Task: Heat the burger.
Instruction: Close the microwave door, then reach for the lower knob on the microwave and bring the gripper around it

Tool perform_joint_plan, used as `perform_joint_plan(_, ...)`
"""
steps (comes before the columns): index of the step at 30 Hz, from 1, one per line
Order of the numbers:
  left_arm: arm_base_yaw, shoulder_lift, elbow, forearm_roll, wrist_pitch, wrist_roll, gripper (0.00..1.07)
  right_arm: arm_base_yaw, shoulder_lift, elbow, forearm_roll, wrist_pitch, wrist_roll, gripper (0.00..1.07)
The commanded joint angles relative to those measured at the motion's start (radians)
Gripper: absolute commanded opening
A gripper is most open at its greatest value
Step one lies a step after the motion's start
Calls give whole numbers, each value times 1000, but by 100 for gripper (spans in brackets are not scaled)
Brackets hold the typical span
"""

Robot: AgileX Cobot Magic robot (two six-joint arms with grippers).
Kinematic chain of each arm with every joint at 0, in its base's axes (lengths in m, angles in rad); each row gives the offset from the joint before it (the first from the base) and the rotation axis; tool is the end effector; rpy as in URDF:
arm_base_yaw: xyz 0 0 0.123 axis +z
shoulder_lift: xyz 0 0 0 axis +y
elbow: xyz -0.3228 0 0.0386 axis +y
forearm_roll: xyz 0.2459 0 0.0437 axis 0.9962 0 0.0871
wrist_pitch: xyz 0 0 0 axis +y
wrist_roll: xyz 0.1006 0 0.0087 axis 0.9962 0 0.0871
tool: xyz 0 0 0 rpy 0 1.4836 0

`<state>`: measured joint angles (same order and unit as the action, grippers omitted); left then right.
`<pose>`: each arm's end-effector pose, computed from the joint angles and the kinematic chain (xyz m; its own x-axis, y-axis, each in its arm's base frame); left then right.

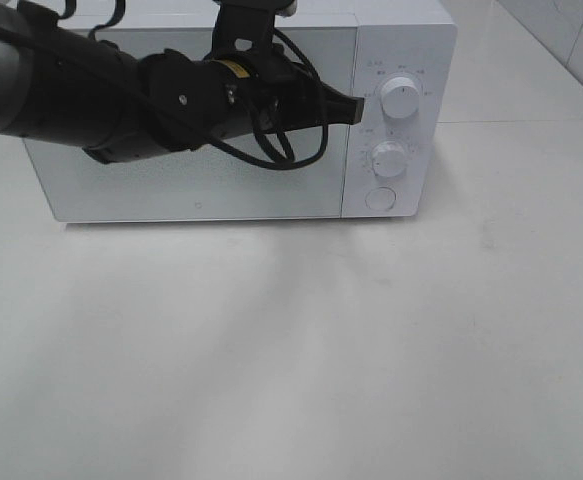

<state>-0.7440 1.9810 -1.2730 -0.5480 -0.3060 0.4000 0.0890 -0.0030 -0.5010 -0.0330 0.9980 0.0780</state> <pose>0.3585 -0.3085 0.2419 -0.3264 0.1303 -0.9362 0.5235 0.8496 -0.0643 -0.0356 -0.0060 0.2776 -0.3970 0.0249 -0.9175 -0.0397 0.9982 0.0442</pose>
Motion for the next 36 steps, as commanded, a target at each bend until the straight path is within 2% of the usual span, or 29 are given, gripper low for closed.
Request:
perform_joint_plan(1,3,-40,-9,-17,114,5,0,-5,-30,3,1,-1,0,75)
perform_joint_plan(3,1,-66,-9,-19,281,5,10,-5,-30,3,1,-1,0,75)
perform_joint_plan(4,1,-66,-9,-19,281,5,10,-5,-30,3,1,-1,0,75)
perform_joint_plan(5,1,-82,-9,-15,383,5,25,-5,-30,3,1,-1,0,75)
perform_joint_plan(6,1,-93,-9,-8,479,5,51,-5,-30,3,1,-1,0,75)
perform_joint_plan(7,1,-93,-9,-8,479,5,51,-5,-30,3,1,-1,0,75)
perform_joint_plan(8,1,-98,-9,-3,529,5,66,-5,-30,3,1,-1,0,75)
perform_joint_plan(9,1,-103,-9,-1,612,5,91,-5,-30,3,1,-1,0,75)
perform_joint_plan(10,1,-103,-9,-1,612,5,91,-5,-30,3,1,-1,0,75)
perform_joint_plan(11,1,-107,-9,-1,659,5,101,-5,-30,3,1,-1,0,75)
perform_joint_plan(12,1,-107,-9,-1,659,5,101,-5,-30,3,1,-1,0,75)
perform_joint_plan(14,1,-134,-9,23,821,5,100,-5,-30,3,1,-1,0,75)
perform_joint_plan(17,1,-143,-9,40,869,5,100,-5,-30,3,1,-1,0,75)
perform_joint_plan(19,1,-180,-9,123,1055,0,100,-5,-30,3,1,-1,0,75)
perform_joint_plan(20,1,-180,-9,123,1055,0,100,-5,-30,3,1,-1,0,75)
perform_joint_plan(21,1,-191,-9,144,1097,-13,100,-5,-30,3,1,-1,0,75)
perform_joint_plan(22,4,-216,-9,181,1158,-52,100,-5,-30,3,1,-1,0,75)
perform_joint_plan(23,4,-216,-9,181,1158,-52,100,-5,-30,3,1,-1,0,75)
perform_joint_plan(24,9,-224,-9,197,1184,-83,100,-5,-30,3,1,-1,0,75)
perform_joint_plan(25,27,-249,-9,234,1220,-142,100,-5,-30,3,1,-1,0,75)
perform_joint_plan(26,27,-249,-9,234,1220,-142,100,-5,-30,3,1,-1,0,75)
perform_joint_plan(28,79,-288,-9,260,1256,-185,100,-5,-30,3,1,-1,0,75)
perform_joint_plan(29,79,-288,-9,260,1256,-185,100,-5,-30,3,1,-1,0,75)
perform_joint_plan(31,153,-331,-9,254,1299,-190,100,-5,-30,3,1,-1,0,75)
perform_joint_plan(32,153,-331,-9,254,1299,-190,100,-5,-30,3,1,-1,0,75)
perform_joint_plan(33,209,-364,-9,250,1343,-190,100,-5,-30,3,1,-1,0,75)
perform_joint_plan(35,232,-377,-9,251,1358,-190,100,-5,-30,3,1,-1,0,75)
perform_joint_plan(36,287,-411,-9,251,1394,-189,100,-5,-30,3,1,-1,0,75)
